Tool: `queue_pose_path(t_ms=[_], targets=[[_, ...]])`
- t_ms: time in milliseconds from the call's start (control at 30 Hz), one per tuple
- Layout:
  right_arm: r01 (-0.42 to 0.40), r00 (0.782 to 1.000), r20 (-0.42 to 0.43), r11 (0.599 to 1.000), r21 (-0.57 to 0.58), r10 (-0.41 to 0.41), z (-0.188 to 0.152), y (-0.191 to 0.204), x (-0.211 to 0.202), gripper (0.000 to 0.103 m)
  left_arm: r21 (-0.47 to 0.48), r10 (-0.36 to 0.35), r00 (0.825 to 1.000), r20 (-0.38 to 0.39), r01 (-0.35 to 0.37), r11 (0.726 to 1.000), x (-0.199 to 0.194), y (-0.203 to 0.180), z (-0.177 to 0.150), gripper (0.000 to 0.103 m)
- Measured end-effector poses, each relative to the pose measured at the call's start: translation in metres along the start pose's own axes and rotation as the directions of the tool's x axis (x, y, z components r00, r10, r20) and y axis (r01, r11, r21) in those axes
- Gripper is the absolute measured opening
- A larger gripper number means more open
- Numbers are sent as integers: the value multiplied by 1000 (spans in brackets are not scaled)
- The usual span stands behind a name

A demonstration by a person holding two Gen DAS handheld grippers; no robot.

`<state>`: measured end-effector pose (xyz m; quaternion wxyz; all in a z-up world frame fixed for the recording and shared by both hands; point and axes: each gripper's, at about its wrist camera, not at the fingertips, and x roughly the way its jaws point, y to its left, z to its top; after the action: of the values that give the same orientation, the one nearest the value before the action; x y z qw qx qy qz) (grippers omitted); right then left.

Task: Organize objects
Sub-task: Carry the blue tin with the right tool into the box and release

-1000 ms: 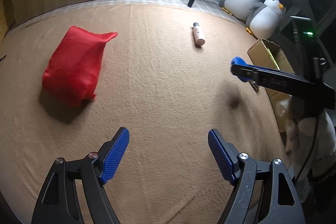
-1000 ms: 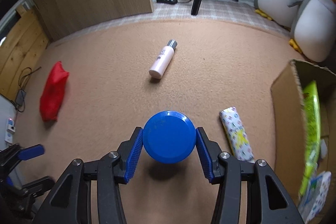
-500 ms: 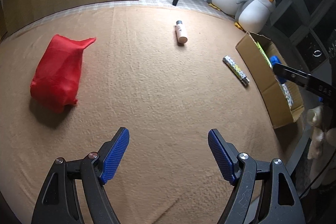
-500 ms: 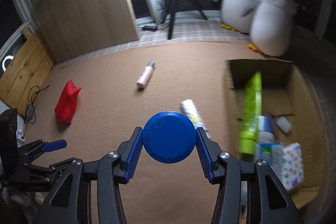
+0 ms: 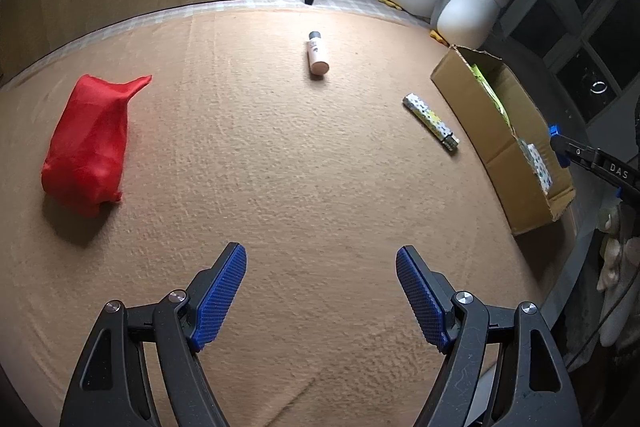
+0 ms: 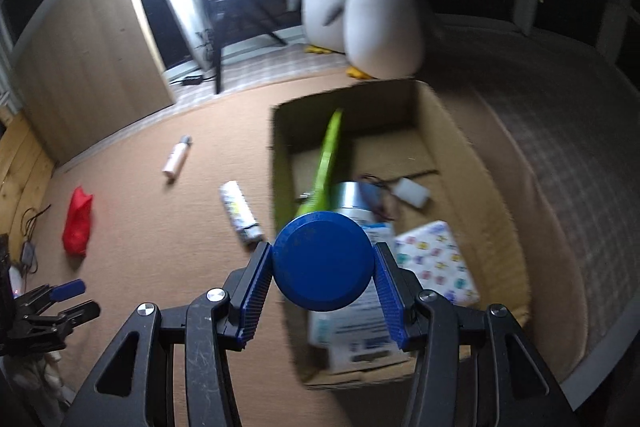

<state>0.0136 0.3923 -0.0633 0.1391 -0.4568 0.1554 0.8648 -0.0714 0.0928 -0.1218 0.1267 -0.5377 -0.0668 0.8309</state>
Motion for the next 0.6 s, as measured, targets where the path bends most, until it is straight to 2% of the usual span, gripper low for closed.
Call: queue_pose_path(t_ms=[200,600], targets=[[34,999,-6,999,35,-34,-3,-20,2,46,10,2,1000,-3,-2,1000,0,-4,0,80],[53,999,-7,997,55,-53,-4,-27,7,47,3,5,1000,-4,-5,1000,-1,-2,-3,80]])
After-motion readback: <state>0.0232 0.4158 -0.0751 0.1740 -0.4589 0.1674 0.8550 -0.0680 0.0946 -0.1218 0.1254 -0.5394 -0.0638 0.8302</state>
